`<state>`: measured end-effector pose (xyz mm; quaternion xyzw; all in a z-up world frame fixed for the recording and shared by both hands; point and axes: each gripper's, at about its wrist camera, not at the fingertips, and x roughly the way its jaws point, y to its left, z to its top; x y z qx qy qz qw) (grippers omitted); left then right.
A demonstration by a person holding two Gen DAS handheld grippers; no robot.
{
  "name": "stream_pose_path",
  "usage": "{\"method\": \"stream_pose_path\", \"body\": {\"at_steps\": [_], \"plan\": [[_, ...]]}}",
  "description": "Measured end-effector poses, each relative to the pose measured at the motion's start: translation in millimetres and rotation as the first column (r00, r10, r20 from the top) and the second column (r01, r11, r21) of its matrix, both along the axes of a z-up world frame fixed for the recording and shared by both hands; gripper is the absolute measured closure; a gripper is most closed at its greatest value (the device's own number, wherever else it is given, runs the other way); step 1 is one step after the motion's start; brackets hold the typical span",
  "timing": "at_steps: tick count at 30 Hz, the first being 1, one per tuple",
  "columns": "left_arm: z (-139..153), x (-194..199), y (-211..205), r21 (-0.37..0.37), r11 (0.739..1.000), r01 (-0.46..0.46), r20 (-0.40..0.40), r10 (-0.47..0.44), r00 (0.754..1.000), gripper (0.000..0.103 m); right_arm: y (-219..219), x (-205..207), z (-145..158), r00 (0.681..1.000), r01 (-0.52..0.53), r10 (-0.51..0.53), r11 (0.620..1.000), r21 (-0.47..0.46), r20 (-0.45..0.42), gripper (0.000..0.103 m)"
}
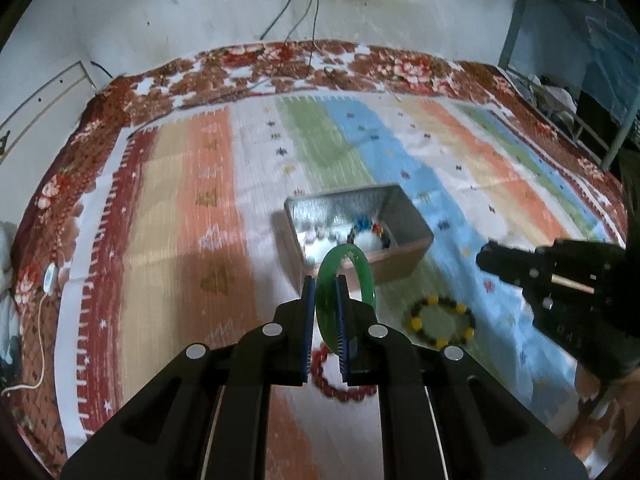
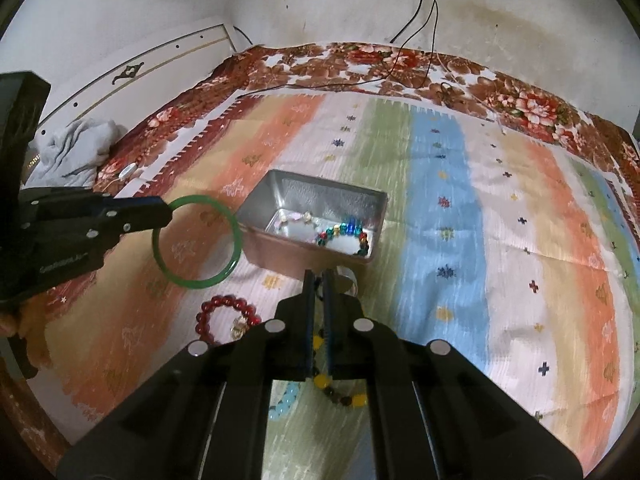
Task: Organize jewelry
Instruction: 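Carry both held bracelets over the silver tin box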
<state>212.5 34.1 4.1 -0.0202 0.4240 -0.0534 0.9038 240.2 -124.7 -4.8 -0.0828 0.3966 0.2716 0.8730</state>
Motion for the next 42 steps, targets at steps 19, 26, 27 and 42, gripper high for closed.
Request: {"method": "stream_pose_path", "body": {"at_steps": [19, 26, 27, 42], "plan": [[0, 53, 3, -0.068, 0.997, -0.045, 0.031, 0.047, 0.998, 0.094, 8, 56, -8, 1.0, -0.011, 0.012, 0.998, 0.063, -0.012, 0.098], [0, 60, 0, -0.045, 0.998, -0.052, 0.036, 0.053, 0.998, 0.094, 14, 70, -12, 0.999, -0.032, 0.034, 0.997, 0.068, -0.033, 0.098], [0, 60, 0, -0.045, 0.998, -0.051, 0.035, 0.053, 0.998, 0.094, 15, 71, -12, 0.999, -0.034, 0.036, 0.997, 0.068, -0.034, 0.098], [-15, 81, -2, -0.042, 0.998, -0.047, -0.021, 0.046, 0.999, 0.093, 20, 89, -20, 0.998, -0.028, 0.032, 0.998, 0.06, -0.059, 0.098]]}}
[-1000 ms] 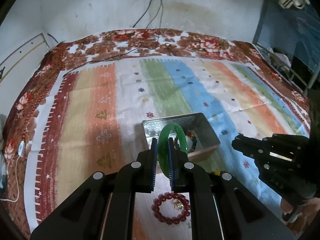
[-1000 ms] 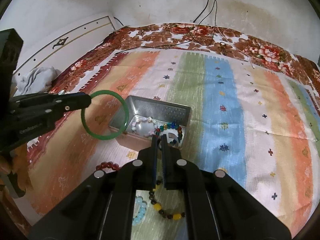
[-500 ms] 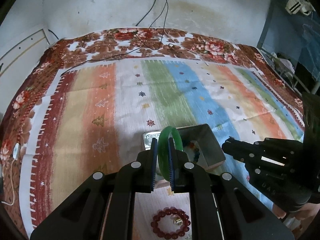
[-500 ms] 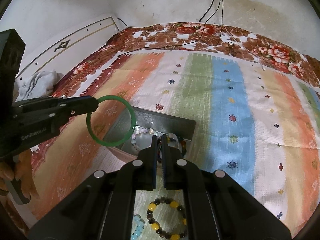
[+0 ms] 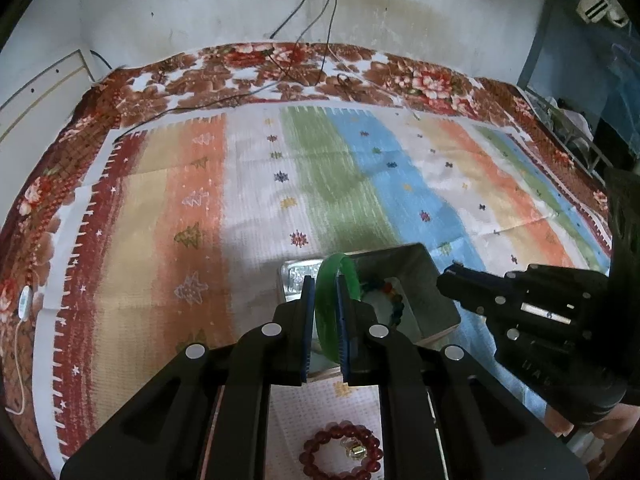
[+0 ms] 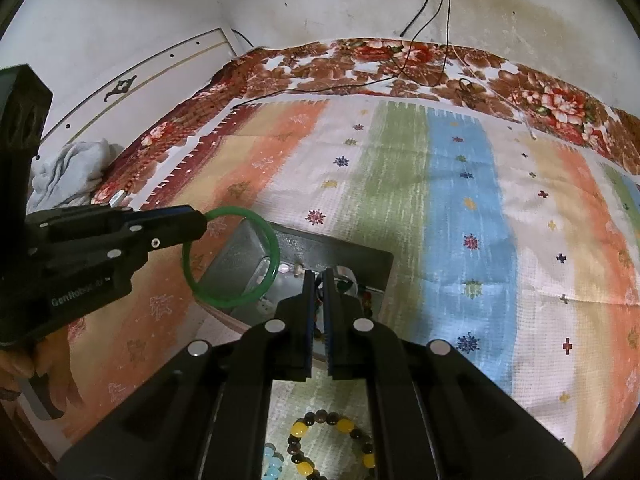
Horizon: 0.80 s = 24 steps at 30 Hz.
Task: Organize jewelry
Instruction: 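Carry both held bracelets over the silver tin box, then open the left tool and the right tool to drop the held items into the tin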
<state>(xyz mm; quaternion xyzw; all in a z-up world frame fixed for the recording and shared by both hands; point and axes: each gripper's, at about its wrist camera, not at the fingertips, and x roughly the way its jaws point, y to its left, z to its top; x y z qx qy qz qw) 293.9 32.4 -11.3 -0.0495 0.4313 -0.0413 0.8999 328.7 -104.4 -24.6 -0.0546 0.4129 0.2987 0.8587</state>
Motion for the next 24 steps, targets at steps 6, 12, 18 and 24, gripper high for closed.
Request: {"method": "stream_pose_path", "body": {"at_steps": [6, 12, 18, 24], "plan": [[4, -3, 6, 0.008, 1.0, -0.021, 0.01, 0.021, 1.0, 0.081, -7, 5, -4, 1.0, 0.028, -0.028, 1.0, -0.006, -0.014, 0.059], [5, -2, 15, -0.027, 0.999, -0.034, 0.0, 0.034, 0.999, 0.08, -12, 7, -2, 0.999, 0.04, -0.04, 0.999, 0.002, -0.015, 0.059], [4, -1, 16, -0.029, 0.999, -0.028, 0.0, 0.028, 1.0, 0.078, -14, 9, 0, 0.999, 0.049, -0.049, 0.999, 0.002, -0.016, 0.058], [3, -2, 11, -0.02, 1.0, -0.011, -0.001, 0.011, 1.0, 0.077, -16, 7, 2, 0.999, 0.05, -0.05, 0.999, 0.005, -0.01, 0.058]]}}
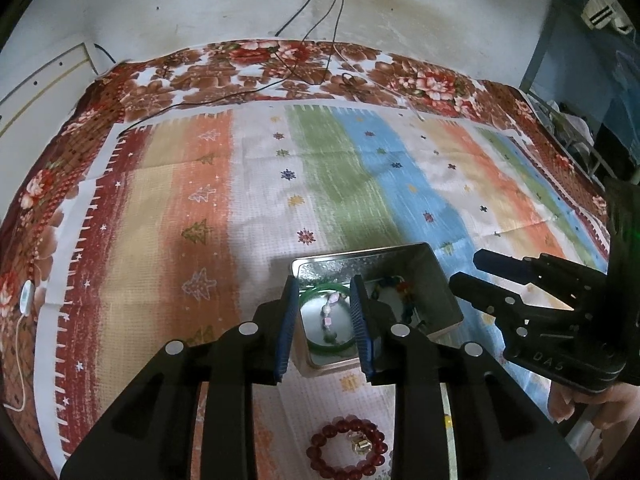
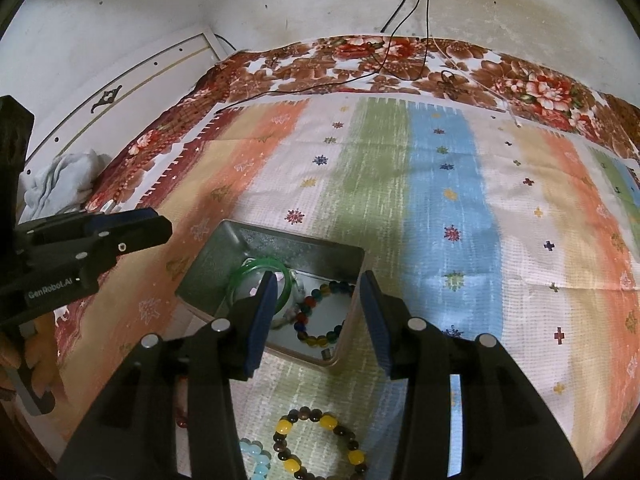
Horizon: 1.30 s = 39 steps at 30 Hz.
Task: Organize jewelry
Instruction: 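Open the left tool and the right tool to drop the held items into the tin, then withdraw both open tools from the tin toward the remaining bracelets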
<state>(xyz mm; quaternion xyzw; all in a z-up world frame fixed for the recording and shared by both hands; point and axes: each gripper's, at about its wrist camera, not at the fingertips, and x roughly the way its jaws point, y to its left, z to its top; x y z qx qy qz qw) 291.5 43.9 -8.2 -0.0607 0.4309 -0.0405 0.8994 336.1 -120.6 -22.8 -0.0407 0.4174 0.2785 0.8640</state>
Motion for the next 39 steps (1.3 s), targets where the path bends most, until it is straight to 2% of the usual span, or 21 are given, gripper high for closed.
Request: {"method": "stream_pose_path", "body": {"at_steps": [6, 17, 20, 22, 29, 39], "plan": [[0, -5, -4, 0.021, 1.0, 0.011, 0.006, -0.011, 1.0, 0.072, -3, -2, 2, 1.0, 0.005, -0.005, 1.0, 0.0, 0.003, 0.058], [6, -17, -7, 0.028, 0.999, 0.02, 0.012, -0.021, 1.0, 0.072, -11, -19, 0, 1.0, -0.002, 0.001, 1.0, -0.029, -0.003, 0.058], [5, -26, -5, 0.028, 1.0, 0.013, 0.004, -0.013, 1.0, 0.068, -14, -28, -1, 1.0, -0.002, 0.001, 0.999, -0.034, -0.009, 0.058], [6, -33, -5, 0.029, 1.0, 0.009, 0.003, -0.009, 1.0, 0.066, -16, -32, -1, 1.0, 0.002, -0.002, 1.0, -0.031, -0.011, 0.053], [11, -52, -5, 0.033, 0.999, 0.022, 0.006, -0.022, 1.0, 0.06, -17, -50, 4, 1.0, -0.003, 0.003, 1.0, -0.03, -0.011, 0.053], [5, -73, -1, 0.026, 1.0, 0.018, -0.018, -0.018, 1.0, 0.06, -26, -70, 1, 1.0, 0.006, -0.007, 0.999, -0.032, -0.022, 0.053]]}}
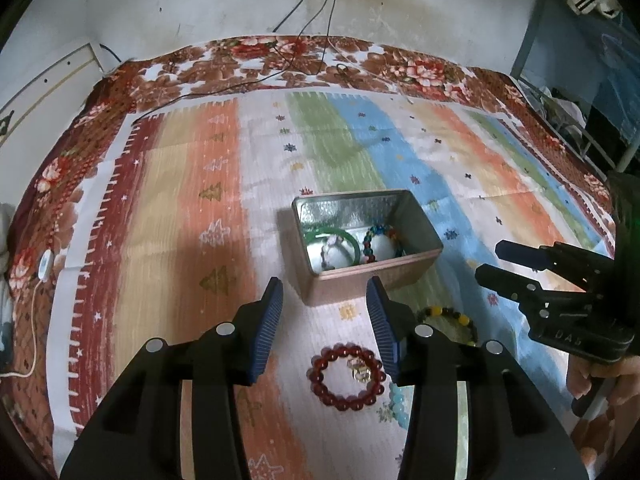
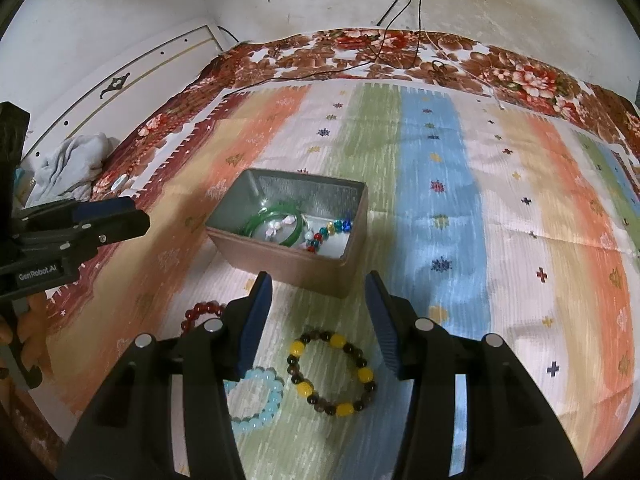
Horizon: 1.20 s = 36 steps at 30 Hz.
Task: Organize jewelry
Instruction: 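Withdraw both open tools from the tin toward the remaining bracelets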
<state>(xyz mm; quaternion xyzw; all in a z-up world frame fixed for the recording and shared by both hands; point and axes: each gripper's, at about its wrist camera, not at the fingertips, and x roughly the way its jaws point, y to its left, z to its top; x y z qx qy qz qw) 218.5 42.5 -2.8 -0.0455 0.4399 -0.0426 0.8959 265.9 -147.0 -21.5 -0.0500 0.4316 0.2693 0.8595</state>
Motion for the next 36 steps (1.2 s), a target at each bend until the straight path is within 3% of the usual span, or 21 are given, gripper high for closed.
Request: {"method": "stream_pose_path", "body": {"at_steps": [21, 36], "plan": [[-7, -32, -9, -0.001, 1.0, 0.012, -0.028, -0.012, 1.0, 0.059, -9, -35, -5, 1.0, -0.003, 0.003, 1.0, -0.024, -0.031, 0.053], [-28, -38, -21, 0.042, 0.998, 0.037, -0.102, -0.032, 0.994, 0.059, -3, -48, -31, 0.996, -0.018, 0.01, 0.996, -0.089, -0.09, 0.053]]}}
